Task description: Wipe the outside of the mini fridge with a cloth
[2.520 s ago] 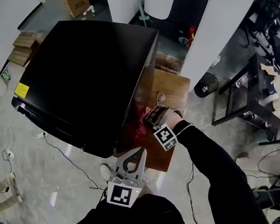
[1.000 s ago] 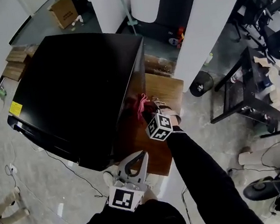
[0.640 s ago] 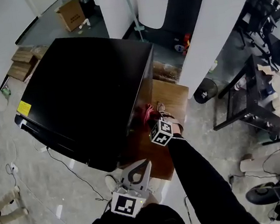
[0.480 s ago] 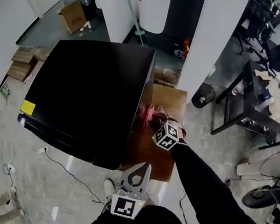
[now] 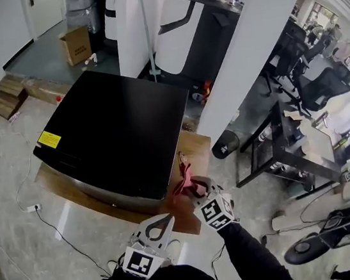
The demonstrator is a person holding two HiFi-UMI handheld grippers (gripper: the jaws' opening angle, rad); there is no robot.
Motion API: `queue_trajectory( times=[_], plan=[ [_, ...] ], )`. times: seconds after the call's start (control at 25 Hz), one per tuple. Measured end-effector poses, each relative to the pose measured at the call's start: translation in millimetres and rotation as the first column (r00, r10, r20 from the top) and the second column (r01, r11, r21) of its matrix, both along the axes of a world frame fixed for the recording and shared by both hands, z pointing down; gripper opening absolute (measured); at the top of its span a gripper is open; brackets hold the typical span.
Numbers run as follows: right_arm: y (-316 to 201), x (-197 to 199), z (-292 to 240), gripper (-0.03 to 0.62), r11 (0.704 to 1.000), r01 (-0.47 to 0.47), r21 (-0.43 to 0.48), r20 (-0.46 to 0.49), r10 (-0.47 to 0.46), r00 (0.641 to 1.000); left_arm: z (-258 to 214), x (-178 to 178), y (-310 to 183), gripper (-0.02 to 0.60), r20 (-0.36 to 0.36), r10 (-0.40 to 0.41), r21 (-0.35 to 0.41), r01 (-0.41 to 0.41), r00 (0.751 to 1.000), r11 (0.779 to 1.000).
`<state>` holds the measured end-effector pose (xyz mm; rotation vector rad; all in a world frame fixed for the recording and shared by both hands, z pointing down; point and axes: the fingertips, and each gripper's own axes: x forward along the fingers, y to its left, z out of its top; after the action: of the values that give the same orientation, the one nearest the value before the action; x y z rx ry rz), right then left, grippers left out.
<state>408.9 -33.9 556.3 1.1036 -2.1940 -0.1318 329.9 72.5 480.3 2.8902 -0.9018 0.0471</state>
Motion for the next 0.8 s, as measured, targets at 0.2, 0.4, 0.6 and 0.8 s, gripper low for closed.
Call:
queue_trajectory(
  times=[0.2, 0.4, 0.6, 0.8],
  plan=[
    [67, -62, -55, 0.071, 0.998, -0.064, 0.023, 0.085, 0.062, 0.994, -24, -79, 20, 0.005, -0.058, 0.039, -0.014, -0.04, 0.998, 0.999],
    [108, -133, -91, 0.071, 0.993, -0.113, 0.043, 0.183, 0.104, 0.978, -36, -167, 22, 0.005, -0.059, 0.048, -0.021, -0.05, 0.997, 0.999],
    [142, -218, -108, 0.071, 0.994, -0.105, 0.04, 0.244, 0.092, 0.965, -46, -253, 28, 0.005, -0.069, 0.066, 0.021, -0.064, 0.995, 0.998],
    [154, -315, -119, 0.071, 0.997, -0.048, 0.061, 0.277, 0.029, 0.96, -45, -334, 42, 0.005, -0.074, 0.035, 0.027, -0.033, 0.997, 0.999]
  ],
)
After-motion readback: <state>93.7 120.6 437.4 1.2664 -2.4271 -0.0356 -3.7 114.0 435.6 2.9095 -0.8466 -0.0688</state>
